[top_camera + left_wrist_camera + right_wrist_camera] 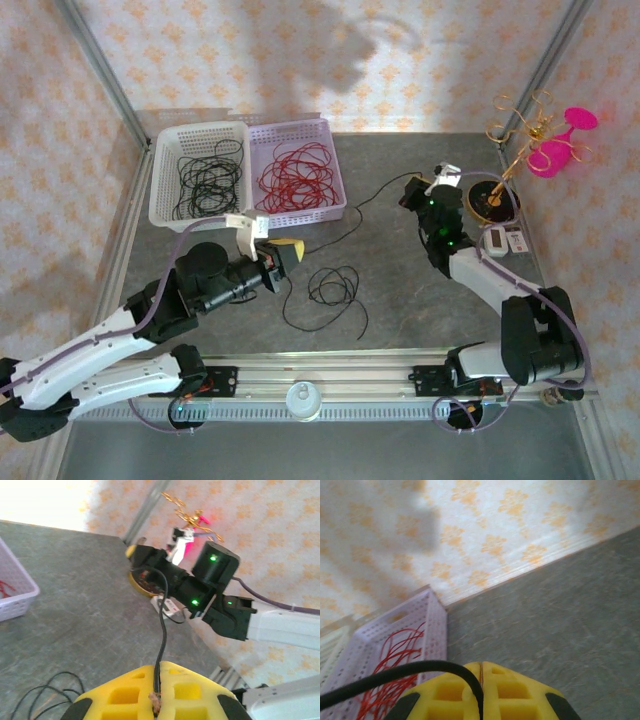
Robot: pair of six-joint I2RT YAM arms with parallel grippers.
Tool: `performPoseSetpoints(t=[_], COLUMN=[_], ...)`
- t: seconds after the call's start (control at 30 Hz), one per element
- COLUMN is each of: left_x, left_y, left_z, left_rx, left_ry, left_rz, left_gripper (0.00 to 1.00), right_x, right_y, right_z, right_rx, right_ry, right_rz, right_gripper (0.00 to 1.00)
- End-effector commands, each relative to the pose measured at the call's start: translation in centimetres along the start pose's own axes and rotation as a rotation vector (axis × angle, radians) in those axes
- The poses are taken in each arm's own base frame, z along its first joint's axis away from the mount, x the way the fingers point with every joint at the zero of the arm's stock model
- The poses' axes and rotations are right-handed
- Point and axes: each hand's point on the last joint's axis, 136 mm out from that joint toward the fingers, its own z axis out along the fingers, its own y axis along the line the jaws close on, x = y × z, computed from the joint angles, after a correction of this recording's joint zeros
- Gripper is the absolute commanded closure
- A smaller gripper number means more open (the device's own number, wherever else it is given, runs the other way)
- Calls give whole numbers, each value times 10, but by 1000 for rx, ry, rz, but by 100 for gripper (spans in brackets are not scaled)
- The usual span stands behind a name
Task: Untangle the cables
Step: Straighten the cable.
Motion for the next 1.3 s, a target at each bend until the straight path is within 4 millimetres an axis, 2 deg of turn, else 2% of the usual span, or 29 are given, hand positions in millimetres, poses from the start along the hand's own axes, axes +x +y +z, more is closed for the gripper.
performPoseSetpoints(t=[0.0, 0.17, 0.33, 0.43, 0.53, 0.6, 0.73, 0.83, 0.87, 0.93, 1.0, 1.07, 1.17, 1.27], left_x=[-9, -16, -38, -57, -77, -94, -130, -153, -158, -172, -183, -194, -212, -230], left_y=[17, 24, 51, 58, 55, 55, 57, 47, 46, 41, 37, 33, 32, 35], left_z=[-14, -20, -43, -59, -65, -71, -91, -96, -97, -99, -100, -98, -90, -78], left_rx=[-107, -164, -350, -410, -428, -478, -611, -645, -665, -706, -738, -763, -813, -848], left_ry=[-35, -41, -113, -201, -285, -342, -455, -511, -522, -550, -578, -600, -616, -619], left_rz=[6, 51, 100, 116, 140, 174, 244, 296, 310, 345, 375, 401, 432, 458], left_gripper=[100, 100, 100, 100, 100, 100, 100, 100, 100, 100, 100, 100, 100, 100], right_x=[-9, -9, -13, -1, 18, 35, 55, 68, 66, 72, 80, 85, 92, 98], right_y=[-16, -28, -48, -50, -33, -30, -44, -46, -43, -40, -28, -17, -1, 10], right_z=[0, -4, -13, -19, -24, -28, -40, -48, -52, -57, -61, -65, -75, -84], right_rx=[40, 70, 145, 123, 2, -16, 32, 15, 3, -19, -76, -119, -198, -254], right_ry=[-27, -27, -57, -42, 5, 42, 68, 89, 80, 91, 115, 122, 133, 157], right_rz=[37, 28, 4, 1, -4, -24, -19, -32, -39, -50, -68, -86, -85, -75], right_gripper=[100, 100, 100, 100, 97, 95, 94, 94, 94, 86, 66, 56, 46, 42])
